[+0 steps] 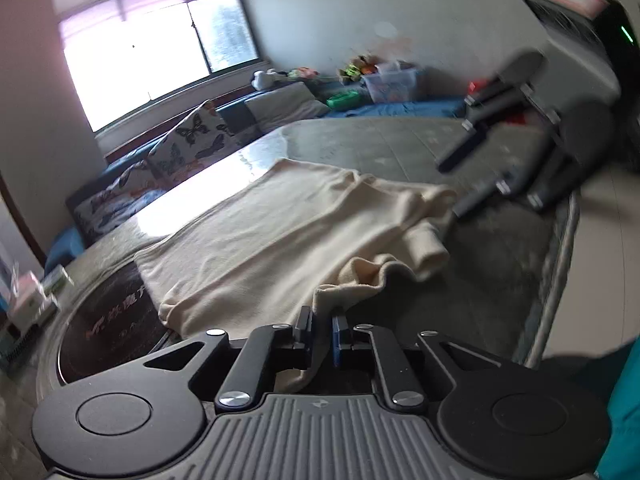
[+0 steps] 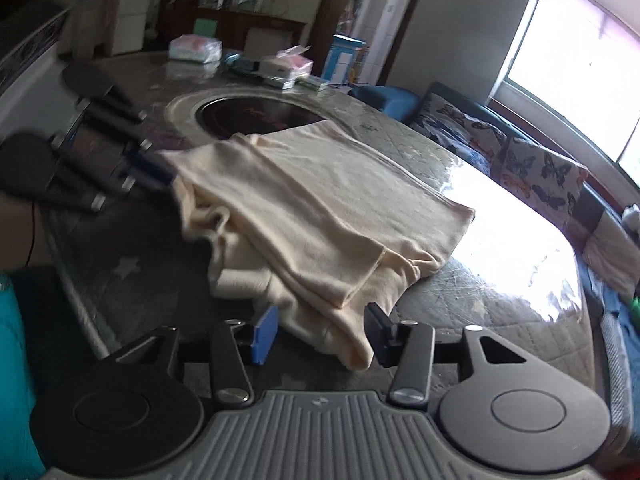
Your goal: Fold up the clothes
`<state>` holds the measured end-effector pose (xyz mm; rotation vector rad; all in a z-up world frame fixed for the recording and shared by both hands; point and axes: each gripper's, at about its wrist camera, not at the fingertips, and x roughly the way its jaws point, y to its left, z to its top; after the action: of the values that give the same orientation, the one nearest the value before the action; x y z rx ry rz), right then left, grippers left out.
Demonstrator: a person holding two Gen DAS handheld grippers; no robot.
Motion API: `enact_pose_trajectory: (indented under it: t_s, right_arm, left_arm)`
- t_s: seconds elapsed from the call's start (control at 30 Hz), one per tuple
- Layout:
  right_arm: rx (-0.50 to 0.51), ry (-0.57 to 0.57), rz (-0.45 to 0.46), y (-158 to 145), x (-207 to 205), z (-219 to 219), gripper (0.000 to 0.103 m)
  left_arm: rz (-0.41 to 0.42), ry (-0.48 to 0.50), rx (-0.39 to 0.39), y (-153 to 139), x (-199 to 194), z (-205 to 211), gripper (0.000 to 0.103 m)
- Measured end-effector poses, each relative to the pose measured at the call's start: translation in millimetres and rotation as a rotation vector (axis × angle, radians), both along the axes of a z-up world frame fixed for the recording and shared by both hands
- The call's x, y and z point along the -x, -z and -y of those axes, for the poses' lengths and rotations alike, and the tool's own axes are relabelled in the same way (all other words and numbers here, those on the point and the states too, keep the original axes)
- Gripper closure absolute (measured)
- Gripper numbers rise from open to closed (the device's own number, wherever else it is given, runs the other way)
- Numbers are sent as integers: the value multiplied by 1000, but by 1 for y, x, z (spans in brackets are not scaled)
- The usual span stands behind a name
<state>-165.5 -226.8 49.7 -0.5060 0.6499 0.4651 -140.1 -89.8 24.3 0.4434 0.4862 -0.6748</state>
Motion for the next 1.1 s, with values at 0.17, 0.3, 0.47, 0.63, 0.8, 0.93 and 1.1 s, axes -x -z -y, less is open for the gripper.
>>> enact_pose_trajectory:
  t_s: [0.17, 0.3, 0.47, 0.63, 0.8, 0.93, 1.1]
  right_arm:
    - [50, -81, 20, 7, 5, -11, 46]
    - [52, -116, 50, 17, -3, -24, 46]
    - [1, -99, 26, 18, -28, -27, 66]
    - [-100, -26, -60, 9, -55, -19, 88]
    - [-152, -8, -73, 0, -63, -12, 90]
    - [-194, 7, -84, -8, -69, -7, 90]
    - [-201, 15, -71, -8, -65, -8, 94]
  left_arm:
    - [-57, -75, 101, -13, -26, -8, 94]
    - [-79, -95, 121, -13, -40, -7, 95]
    - [-117, -122, 131, -10, -53, -10, 92]
    - [-105, -92, 102, -10, -40, -18, 88]
    - [-41, -42, 29, -3, -13, -23, 64]
    - [19, -33, -48, 7, -4, -19, 64]
    - [52, -46, -92, 14, -5, -18, 87]
